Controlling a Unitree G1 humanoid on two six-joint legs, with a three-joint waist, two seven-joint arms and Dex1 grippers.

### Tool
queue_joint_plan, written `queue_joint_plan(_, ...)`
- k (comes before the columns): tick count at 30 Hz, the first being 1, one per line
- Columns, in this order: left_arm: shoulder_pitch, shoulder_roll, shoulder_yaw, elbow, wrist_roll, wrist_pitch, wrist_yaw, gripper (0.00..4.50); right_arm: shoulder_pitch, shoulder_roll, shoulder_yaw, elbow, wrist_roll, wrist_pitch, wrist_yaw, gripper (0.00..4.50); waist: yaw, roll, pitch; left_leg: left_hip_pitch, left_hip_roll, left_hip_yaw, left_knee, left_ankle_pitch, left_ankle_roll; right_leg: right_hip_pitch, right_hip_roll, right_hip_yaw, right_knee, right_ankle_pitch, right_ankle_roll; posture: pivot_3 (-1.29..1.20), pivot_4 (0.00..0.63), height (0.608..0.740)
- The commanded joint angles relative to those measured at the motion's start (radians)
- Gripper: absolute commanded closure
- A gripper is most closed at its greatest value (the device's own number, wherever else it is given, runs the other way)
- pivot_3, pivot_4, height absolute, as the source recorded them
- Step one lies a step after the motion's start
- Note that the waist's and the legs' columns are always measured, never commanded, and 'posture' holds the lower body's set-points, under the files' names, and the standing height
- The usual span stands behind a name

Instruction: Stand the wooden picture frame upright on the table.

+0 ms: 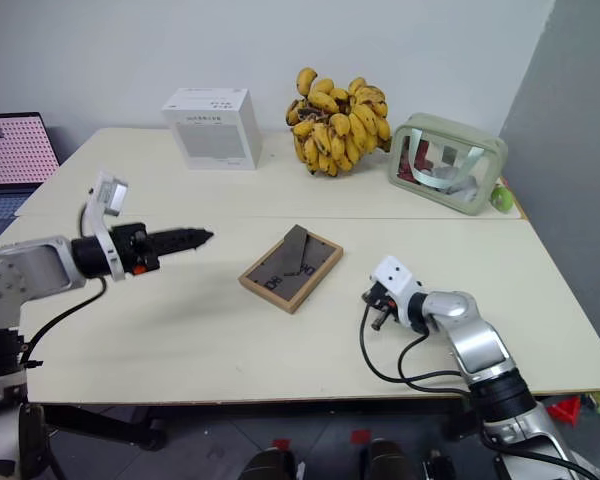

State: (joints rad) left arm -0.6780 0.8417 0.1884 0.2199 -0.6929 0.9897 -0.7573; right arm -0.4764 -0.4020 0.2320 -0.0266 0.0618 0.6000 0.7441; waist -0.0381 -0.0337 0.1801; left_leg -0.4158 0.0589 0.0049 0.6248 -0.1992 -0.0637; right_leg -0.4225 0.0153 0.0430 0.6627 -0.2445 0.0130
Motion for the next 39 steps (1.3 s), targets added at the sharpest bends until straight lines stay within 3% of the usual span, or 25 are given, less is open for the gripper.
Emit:
queue_joint_plan(1,-0.086,-0.083,-0.137,0.200,0.241,-0.351,0.007,2.94,-0.055,0.065,0.008,0.015,0.002,-0.010,-0.049,4.50,0.006,-0.001,0.000,-0.001,0.000,0.000,0.000,0.000,0.000,0.000,0.000,0.000,0.000,0.000,0.000,0.00,0.150,0.740)
queue_joint_plan(9,-0.145,-0.239,-0.223,0.479,0.420,-0.653,-0.048,4.42,-0.110,0.157,0.024,0.114,-0.013,-0.035,-0.105,4.50,0.009,-0.001,0.000,-0.016,0.002,0.000,0.001,0.000,0.000,-0.015,0.002,-0.001,0.002,0.004,0.006,0.00,0.150,0.740)
queue_joint_plan(17,-0.182,-0.291,-0.269,0.597,0.517,-0.699,-0.133,4.47,-0.164,0.229,0.049,0.225,-0.045,-0.071,-0.164,4.50,0.006,-0.001,0.000,-0.018,0.002,-0.001,0.003,0.000,0.000,-0.017,0.003,-0.001,0.005,0.004,0.007,0.00,0.150,0.740)
queue_joint_plan(25,-0.005,-0.237,-0.325,0.177,0.467,-0.491,-0.328,4.47,-0.179,0.215,0.053,0.243,-0.064,-0.087,-0.151,4.50,0.005,-0.001,0.000,-0.017,0.002,0.000,0.004,0.000,0.000,-0.018,0.003,0.000,0.010,0.004,0.006,0.00,0.150,0.740)
queue_joint_plan(32,0.184,-0.155,-0.298,-0.212,0.390,-0.284,-0.334,4.47,-0.096,0.101,0.121,0.099,-0.078,-0.068,-0.038,4.50,0.004,-0.001,0.000,-0.015,0.002,-0.001,0.006,0.000,0.001,-0.018,0.003,0.000,0.014,0.004,0.006,0.00,0.150,0.740)
queue_joint_plan(39,0.308,-0.071,-0.258,-0.380,0.326,-0.180,-0.335,4.47,-0.059,-0.087,0.131,0.153,-0.140,-0.189,0.038,4.50,0.006,-0.001,0.000,-0.012,0.002,-0.001,0.006,0.001,0.001,-0.017,0.003,0.000,0.016,0.003,0.005,0.00,0.150,0.740)
